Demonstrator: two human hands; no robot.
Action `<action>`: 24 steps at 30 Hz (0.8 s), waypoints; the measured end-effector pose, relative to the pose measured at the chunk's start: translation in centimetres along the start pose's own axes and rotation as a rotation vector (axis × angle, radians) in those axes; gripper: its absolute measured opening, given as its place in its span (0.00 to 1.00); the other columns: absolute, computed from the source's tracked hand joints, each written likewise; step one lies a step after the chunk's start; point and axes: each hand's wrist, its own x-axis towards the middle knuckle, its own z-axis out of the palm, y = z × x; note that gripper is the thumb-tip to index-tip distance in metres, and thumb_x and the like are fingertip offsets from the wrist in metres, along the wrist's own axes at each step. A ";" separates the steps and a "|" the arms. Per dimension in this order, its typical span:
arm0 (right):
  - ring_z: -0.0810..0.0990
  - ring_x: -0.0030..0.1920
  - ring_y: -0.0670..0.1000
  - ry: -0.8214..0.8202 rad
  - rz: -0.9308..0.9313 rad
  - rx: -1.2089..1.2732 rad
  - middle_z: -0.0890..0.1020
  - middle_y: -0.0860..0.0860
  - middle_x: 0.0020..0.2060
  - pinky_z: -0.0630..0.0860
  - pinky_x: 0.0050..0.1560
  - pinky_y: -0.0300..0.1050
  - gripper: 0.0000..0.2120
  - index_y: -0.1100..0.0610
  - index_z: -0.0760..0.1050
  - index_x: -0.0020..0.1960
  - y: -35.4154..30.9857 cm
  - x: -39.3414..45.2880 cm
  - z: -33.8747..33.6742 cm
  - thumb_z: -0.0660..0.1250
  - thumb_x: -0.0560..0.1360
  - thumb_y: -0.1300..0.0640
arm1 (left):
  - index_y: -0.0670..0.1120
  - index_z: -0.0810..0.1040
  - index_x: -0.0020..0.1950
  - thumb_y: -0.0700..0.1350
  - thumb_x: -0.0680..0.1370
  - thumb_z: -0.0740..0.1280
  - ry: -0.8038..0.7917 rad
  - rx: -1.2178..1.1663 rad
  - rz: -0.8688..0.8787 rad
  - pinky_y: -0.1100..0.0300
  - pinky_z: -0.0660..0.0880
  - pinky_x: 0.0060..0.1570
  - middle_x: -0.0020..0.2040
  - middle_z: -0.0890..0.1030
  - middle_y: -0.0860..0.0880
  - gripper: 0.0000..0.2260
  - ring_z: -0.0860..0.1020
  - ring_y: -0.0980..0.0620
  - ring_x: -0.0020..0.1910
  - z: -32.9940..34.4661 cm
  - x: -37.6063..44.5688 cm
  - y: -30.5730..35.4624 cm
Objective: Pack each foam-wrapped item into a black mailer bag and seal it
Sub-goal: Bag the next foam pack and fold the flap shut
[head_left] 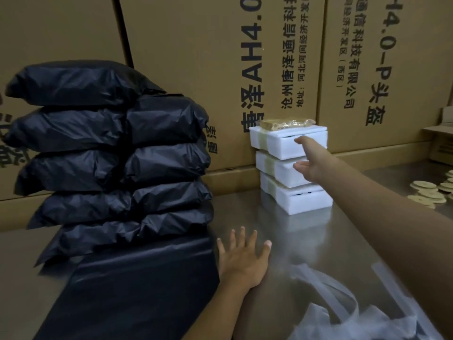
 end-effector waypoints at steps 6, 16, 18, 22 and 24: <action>0.76 0.64 0.56 0.021 0.058 0.146 0.71 0.55 0.67 0.78 0.55 0.46 0.34 0.52 0.64 0.74 -1.1 2.2 1.4 0.72 0.74 0.42 | 0.58 0.47 0.82 0.67 0.80 0.40 -0.013 0.017 0.008 0.40 0.32 0.74 0.82 0.42 0.52 0.31 0.39 0.49 0.80 -0.1 -0.3 0.0; 0.80 0.58 0.56 0.045 0.047 0.168 0.78 0.52 0.61 0.82 0.50 0.54 0.38 0.52 0.66 0.71 -0.5 3.7 1.9 0.72 0.69 0.34 | 0.58 0.47 0.81 0.68 0.79 0.41 -0.013 0.013 0.011 0.41 0.33 0.74 0.82 0.43 0.53 0.32 0.39 0.50 0.80 0.0 -0.2 -0.2; 0.80 0.56 0.56 0.042 -0.010 0.251 0.78 0.54 0.59 0.83 0.50 0.57 0.35 0.53 0.67 0.68 -0.1 3.2 1.3 0.71 0.70 0.36 | 0.58 0.47 0.81 0.69 0.79 0.41 -0.014 0.021 0.009 0.40 0.33 0.74 0.82 0.42 0.53 0.32 0.39 0.50 0.80 0.2 0.0 -0.3; 0.82 0.53 0.57 0.005 -0.086 0.409 0.80 0.55 0.54 0.85 0.46 0.56 0.30 0.54 0.70 0.64 0.6 0.1 -0.8 0.71 0.70 0.37 | 0.58 0.47 0.81 0.71 0.77 0.41 -0.042 0.007 0.006 0.40 0.34 0.74 0.82 0.42 0.53 0.34 0.39 0.49 0.80 -0.2 0.2 -0.3; 0.84 0.53 0.56 -0.052 -0.111 0.435 0.82 0.55 0.56 0.85 0.45 0.55 0.28 0.54 0.71 0.66 0.8 -2.7 -2.2 0.71 0.71 0.41 | 0.58 0.47 0.81 0.70 0.78 0.42 -0.087 -0.032 -0.005 0.40 0.33 0.74 0.82 0.41 0.53 0.33 0.38 0.50 0.80 -1.0 -0.2 0.1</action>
